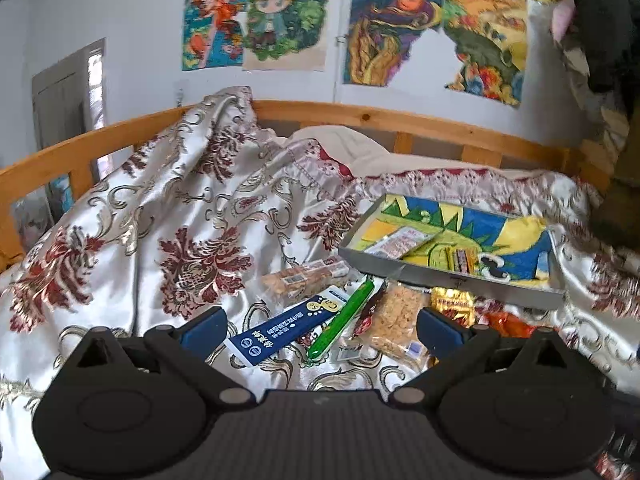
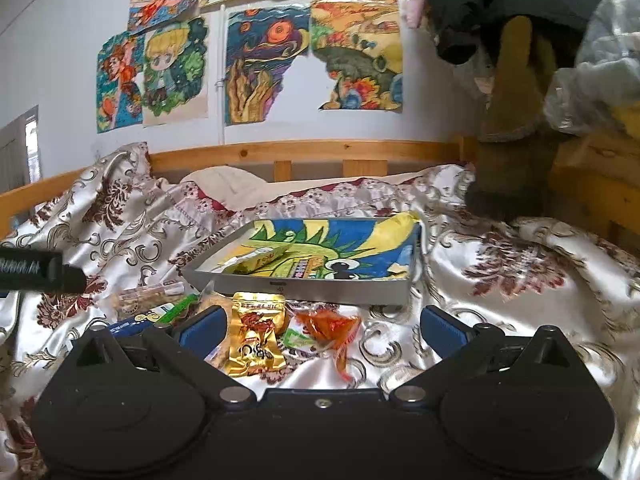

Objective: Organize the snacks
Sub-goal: 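Lift both tools up and away from the tray, then move both tools down toward the remaining snacks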

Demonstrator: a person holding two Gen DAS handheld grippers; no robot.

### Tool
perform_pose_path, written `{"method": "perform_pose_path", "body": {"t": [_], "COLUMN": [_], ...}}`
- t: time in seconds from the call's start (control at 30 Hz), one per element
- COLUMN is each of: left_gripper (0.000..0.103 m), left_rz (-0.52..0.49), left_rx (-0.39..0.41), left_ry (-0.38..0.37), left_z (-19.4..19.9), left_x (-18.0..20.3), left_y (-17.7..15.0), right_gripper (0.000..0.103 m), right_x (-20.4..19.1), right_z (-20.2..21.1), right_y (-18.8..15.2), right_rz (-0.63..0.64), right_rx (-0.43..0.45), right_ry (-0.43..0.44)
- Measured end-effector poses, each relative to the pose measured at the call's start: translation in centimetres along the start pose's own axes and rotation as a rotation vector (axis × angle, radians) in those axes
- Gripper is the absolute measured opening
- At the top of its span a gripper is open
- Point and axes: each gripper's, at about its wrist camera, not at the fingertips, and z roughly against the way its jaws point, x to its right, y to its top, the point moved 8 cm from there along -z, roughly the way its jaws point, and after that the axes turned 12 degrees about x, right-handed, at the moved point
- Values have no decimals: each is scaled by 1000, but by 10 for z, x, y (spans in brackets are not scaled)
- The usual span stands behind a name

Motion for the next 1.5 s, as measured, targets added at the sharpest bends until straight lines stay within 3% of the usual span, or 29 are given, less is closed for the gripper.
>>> {"method": "perform_pose_path", "body": {"t": [0.17,0.33,0.47,0.77,0.87,1.07,1.2,1.4,1.5], "left_gripper": [103,103,103,103,102,91,81,66,64], "left_rz": [-75,-65,-67,-240,-257,-208,-167,-171,-157], "left_rx": [10,-7,-25,10,2,-82,-137,-189,-225], "left_ry": [-50,-122,-223,-462,-523,-638,-662,-702,-724], "left_z": [-15,-44,-69,-102,-113,-136,-148,-149,-150], "left_x": [10,25,43,89,100,109,108,113,119], "left_y": [-8,-20,-33,-56,-59,-63,-65,-71,-74], "right_gripper": [102,102,102,102,99,91,83,79,71], "right_x": [7,17,21,30,30,30,26,23,19], "right_z": [-30,-52,-68,-98,-110,-128,-137,-149,-156], "right_y": [4,4,-4,-21,-33,-58,-69,-72,-78], "right_rz": [24,71,94,138,163,160,192,195,195], "right_rx": [0,1,-43,-140,-171,-227,-247,-243,-255], "right_ry": [33,30,32,101,120,172,182,189,184]}}
